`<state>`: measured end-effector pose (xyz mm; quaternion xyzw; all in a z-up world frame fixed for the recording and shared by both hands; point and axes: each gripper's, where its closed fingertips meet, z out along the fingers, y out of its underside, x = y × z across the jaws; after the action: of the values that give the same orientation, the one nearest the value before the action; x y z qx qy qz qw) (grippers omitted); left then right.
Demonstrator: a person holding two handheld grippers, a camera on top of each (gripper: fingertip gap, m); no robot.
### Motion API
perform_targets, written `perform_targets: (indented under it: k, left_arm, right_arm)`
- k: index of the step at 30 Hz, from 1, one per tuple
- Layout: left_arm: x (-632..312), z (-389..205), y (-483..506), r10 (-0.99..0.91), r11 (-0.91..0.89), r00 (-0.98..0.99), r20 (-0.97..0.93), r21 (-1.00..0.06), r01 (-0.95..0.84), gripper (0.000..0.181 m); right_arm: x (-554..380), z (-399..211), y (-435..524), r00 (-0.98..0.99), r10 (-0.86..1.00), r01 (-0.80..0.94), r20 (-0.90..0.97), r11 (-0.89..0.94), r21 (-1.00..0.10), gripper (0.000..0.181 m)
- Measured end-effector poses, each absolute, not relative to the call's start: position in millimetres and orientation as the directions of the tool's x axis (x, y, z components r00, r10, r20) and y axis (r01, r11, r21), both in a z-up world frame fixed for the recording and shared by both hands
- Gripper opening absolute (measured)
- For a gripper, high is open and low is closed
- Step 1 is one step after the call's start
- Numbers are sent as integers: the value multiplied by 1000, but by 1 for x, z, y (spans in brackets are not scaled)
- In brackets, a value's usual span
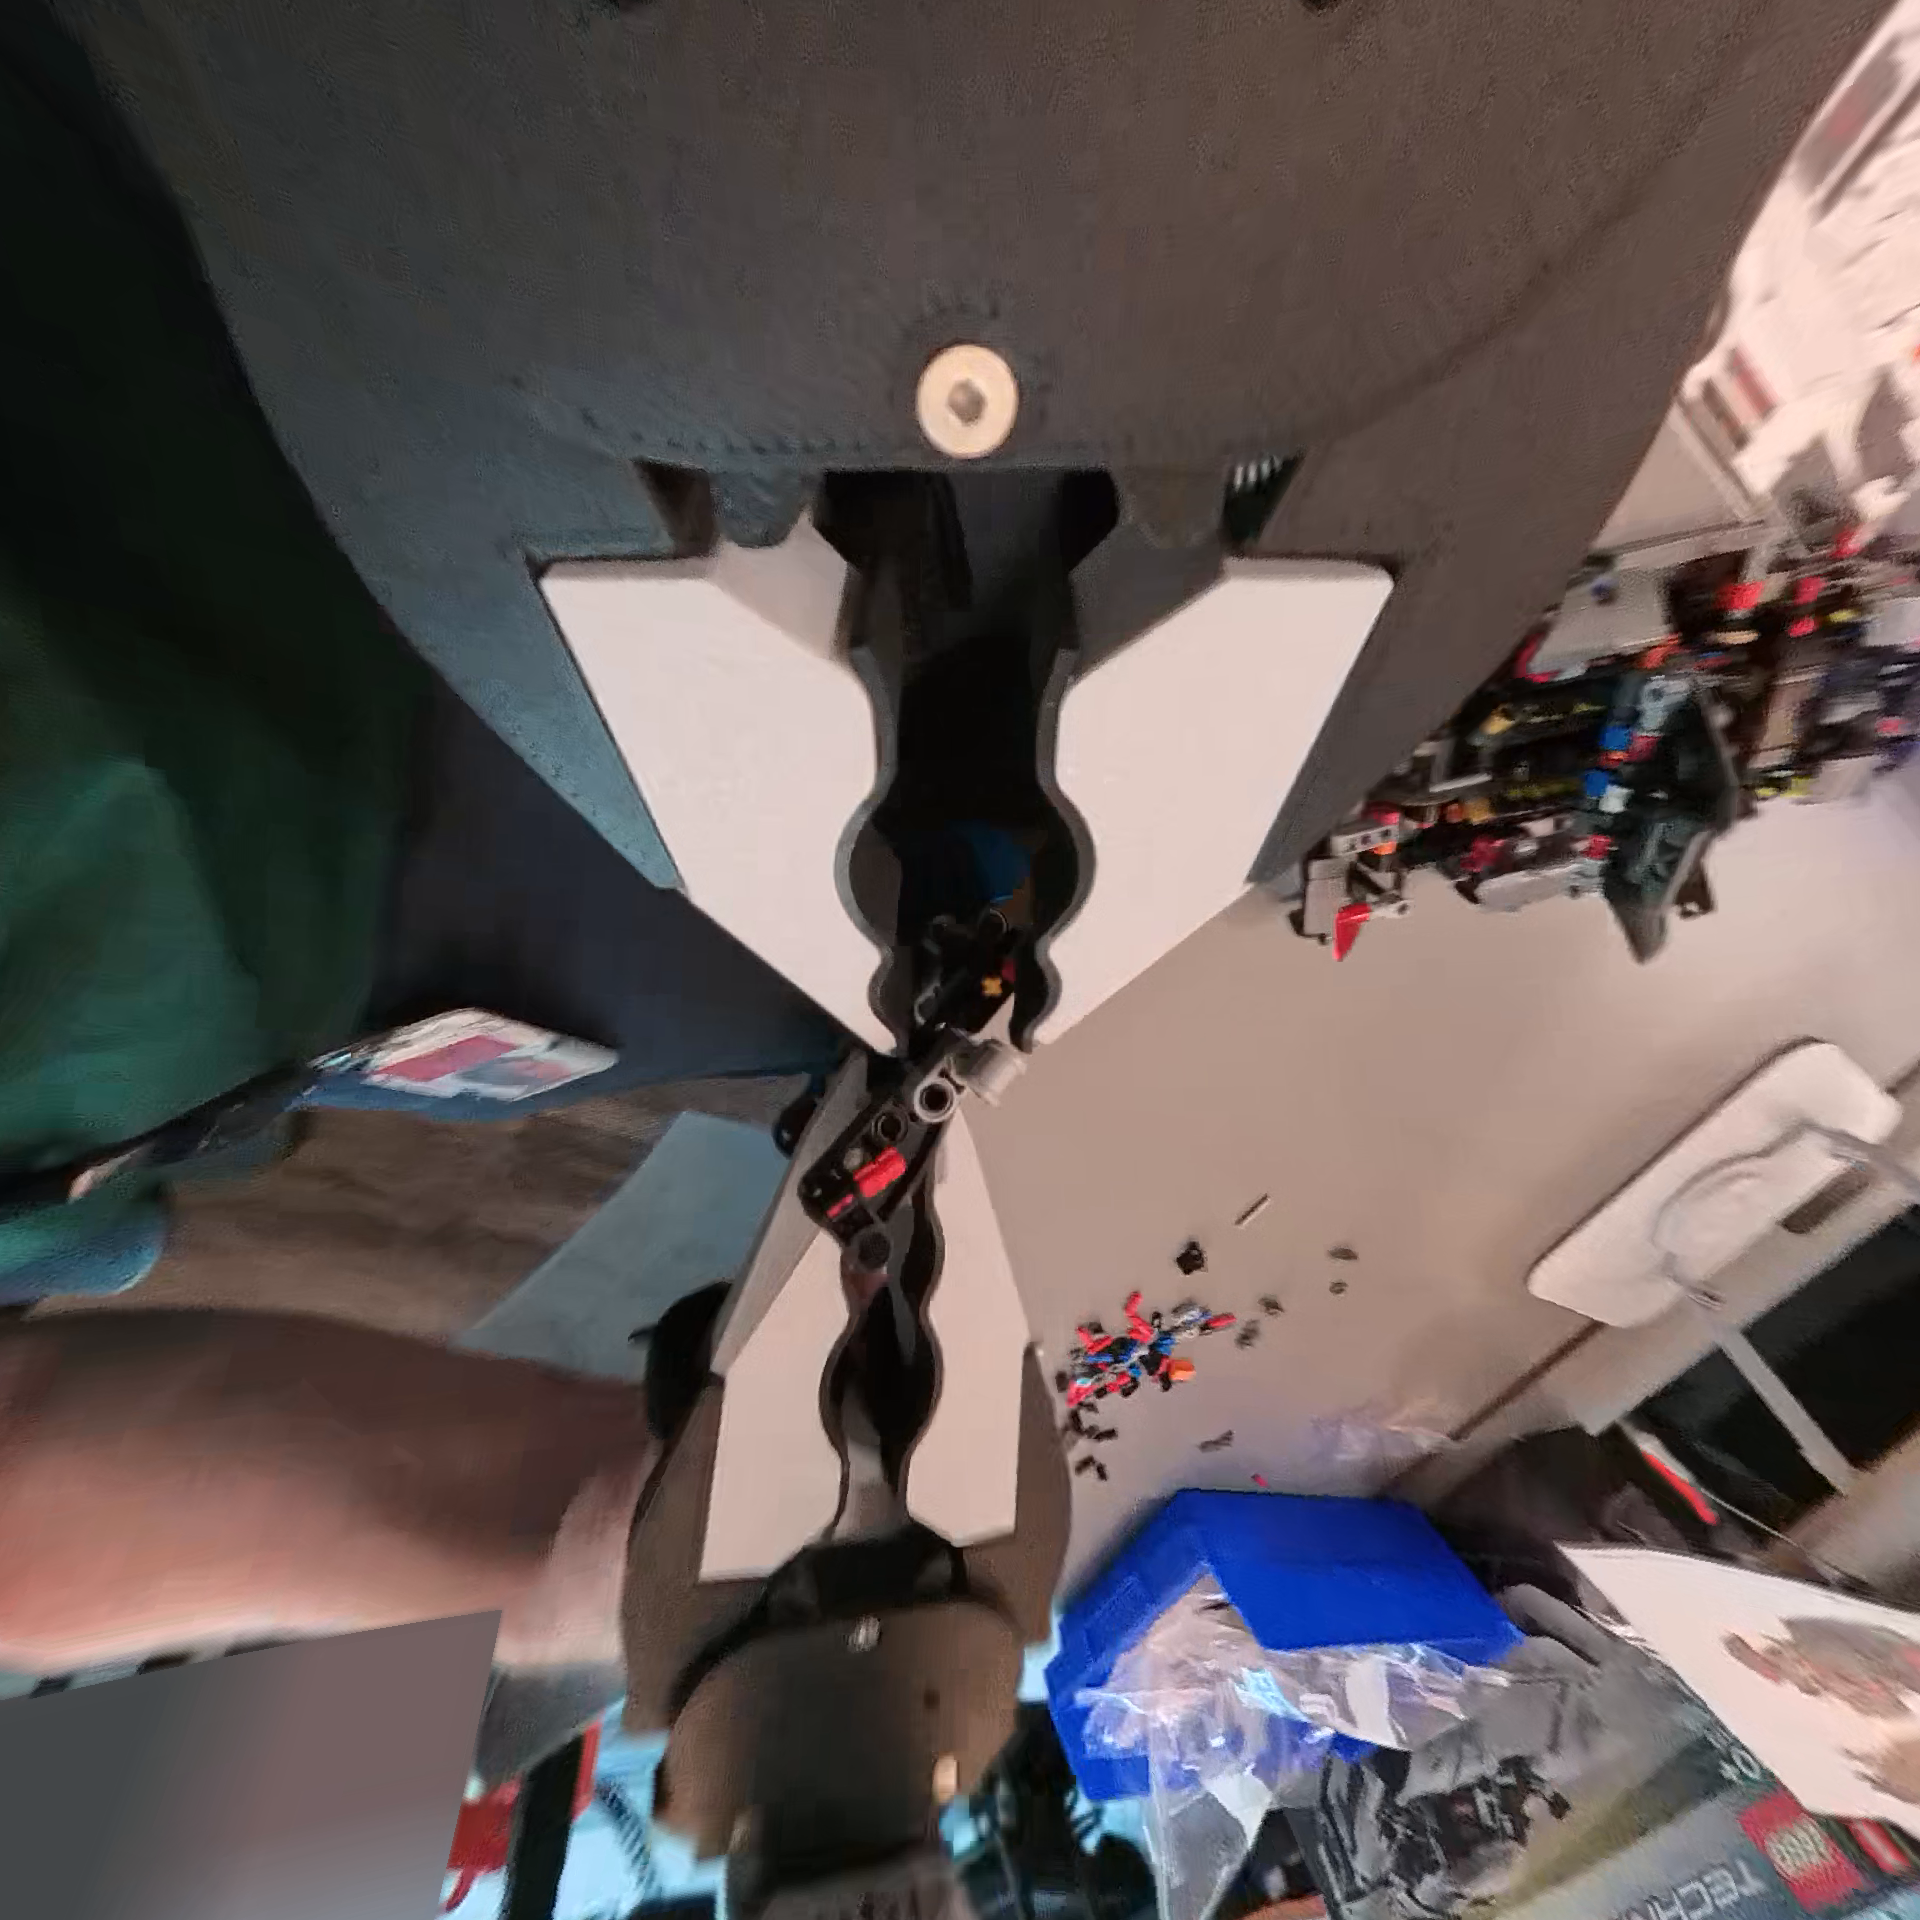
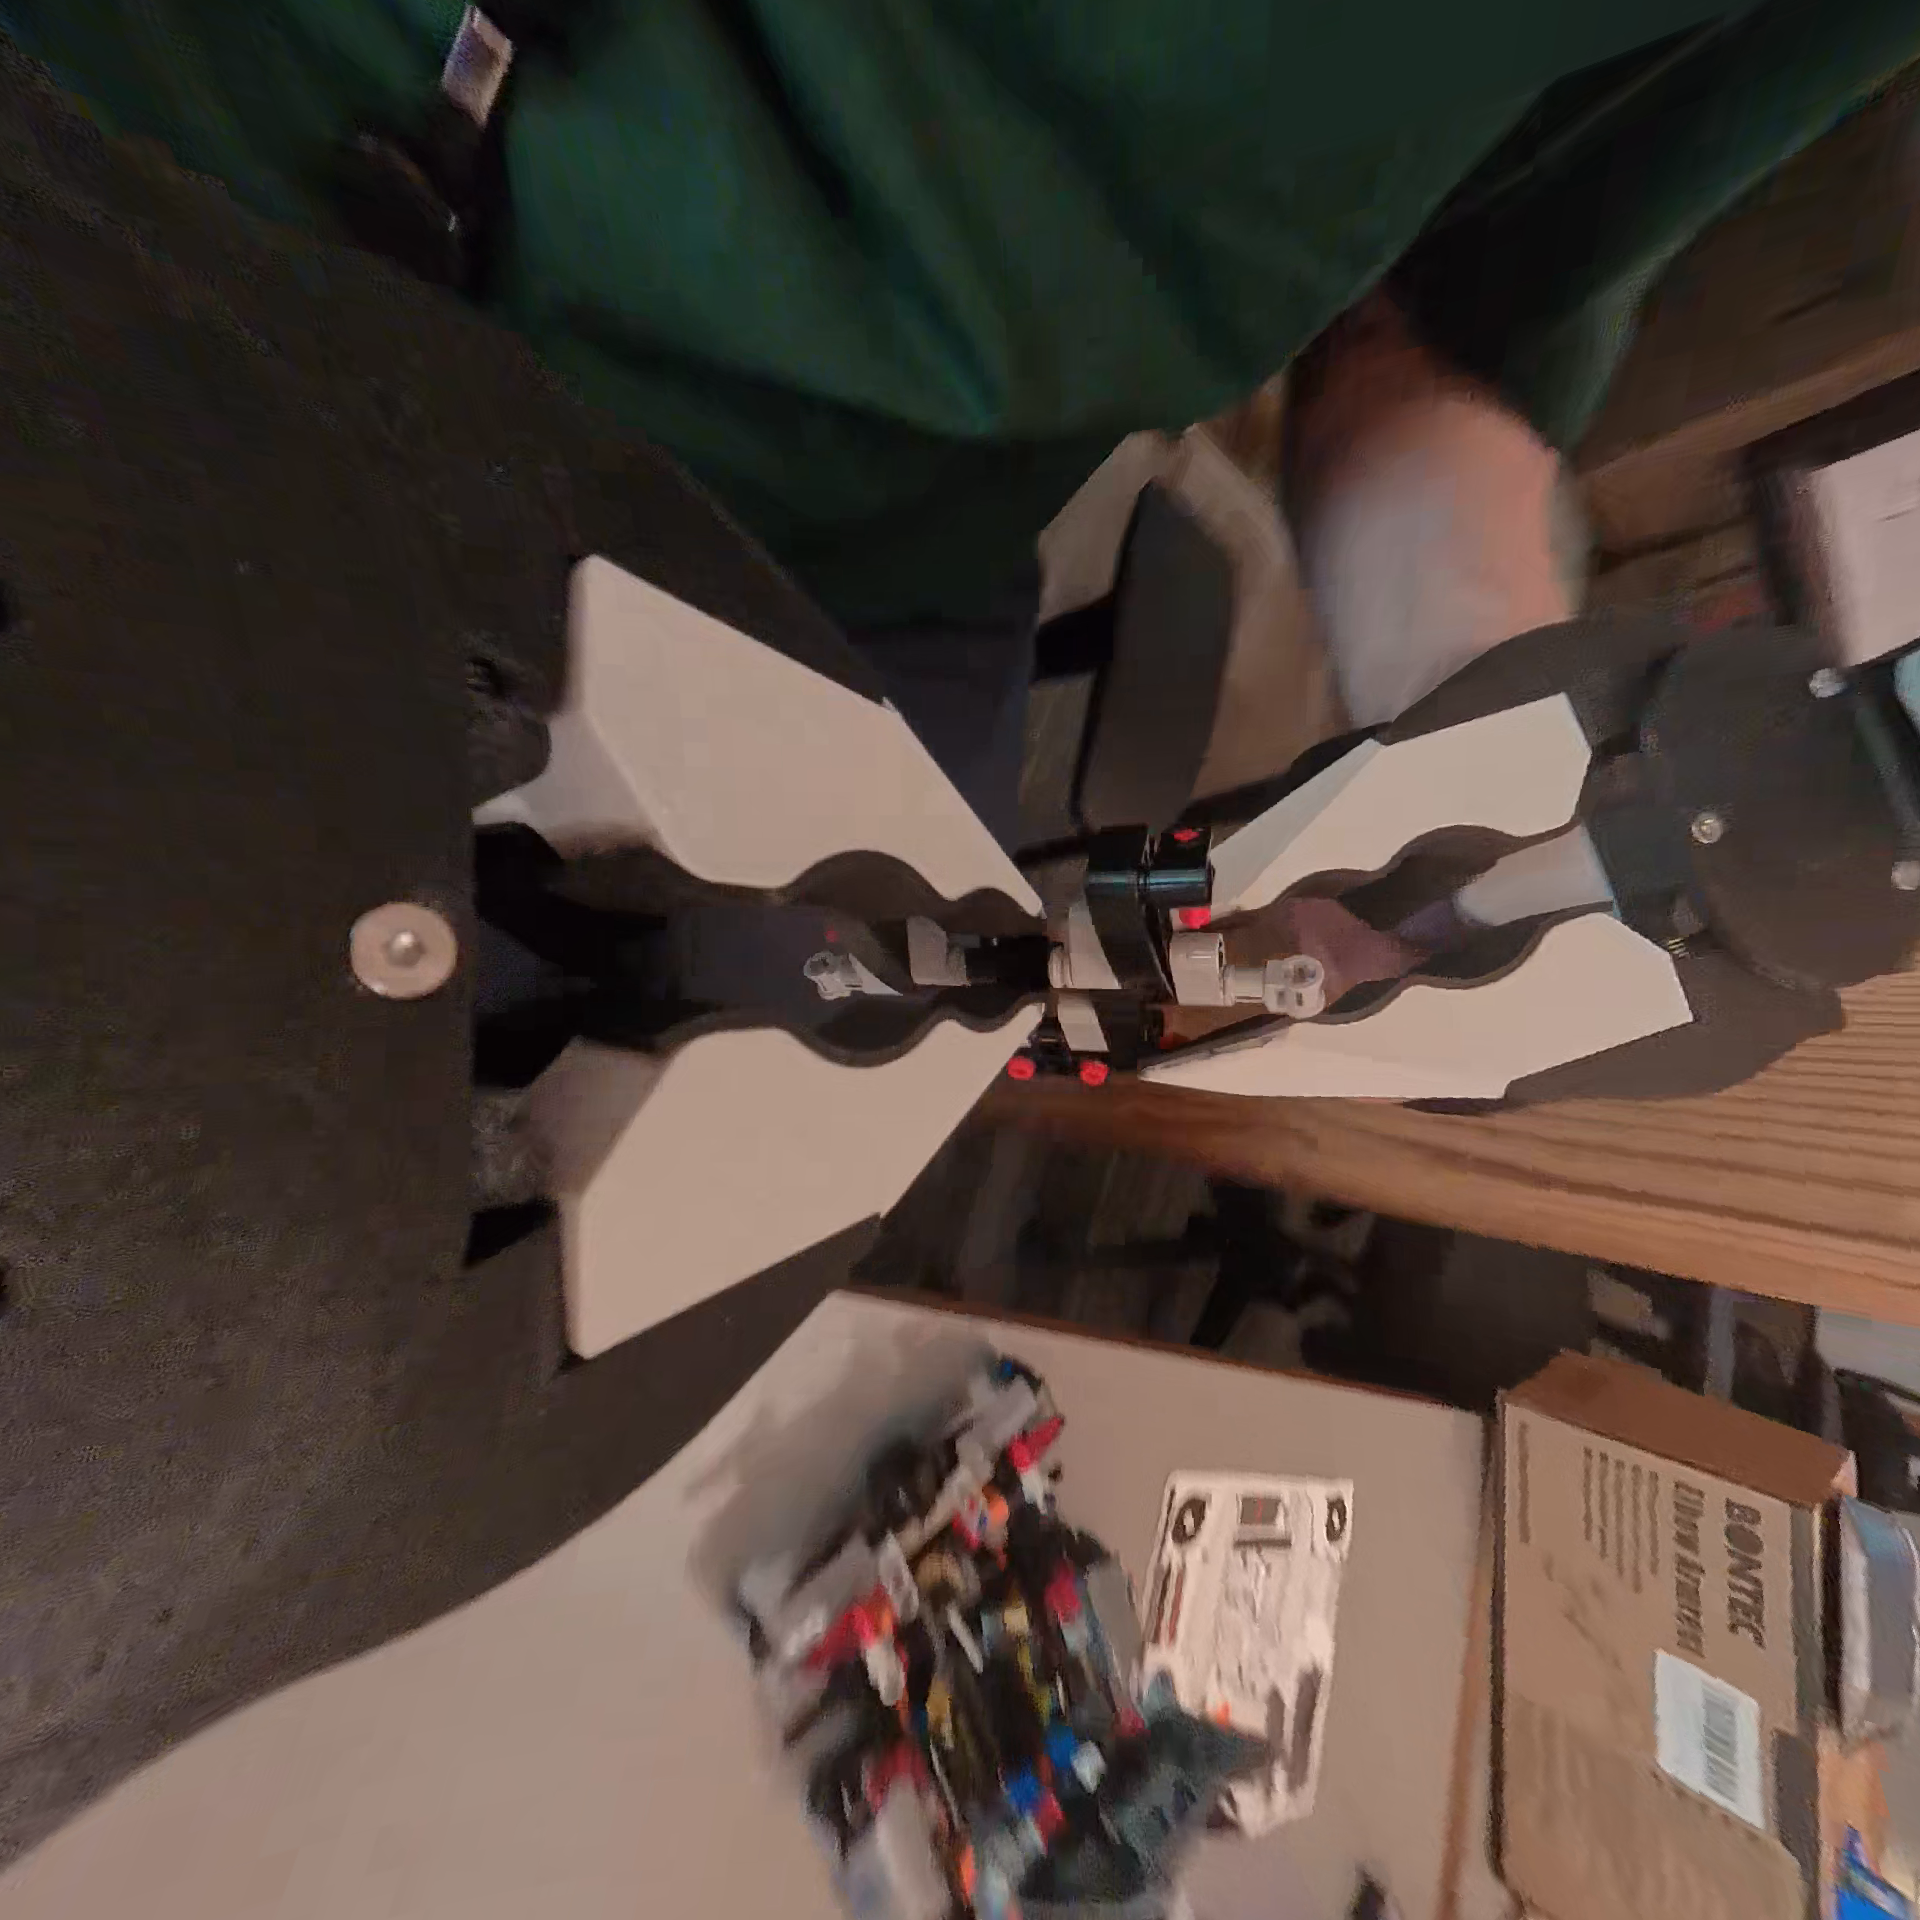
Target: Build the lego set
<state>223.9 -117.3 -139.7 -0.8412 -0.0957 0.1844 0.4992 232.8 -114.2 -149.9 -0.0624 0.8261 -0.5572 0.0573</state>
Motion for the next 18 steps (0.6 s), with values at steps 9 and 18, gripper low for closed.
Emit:
perform_targets:
  k: [9,18]
  left_arm:
    - [201,-125,-130,378,-233,925,45,-962,142,25]
    - [172,-119,-156,523,-138,848,89,-973,187,29]
  right_arm:
    - [219,-146,-127,-833,-288,458,-473,121,-881,7]
    - [189,-106,-121,-754,-415,626,-510,-216,-750,6]
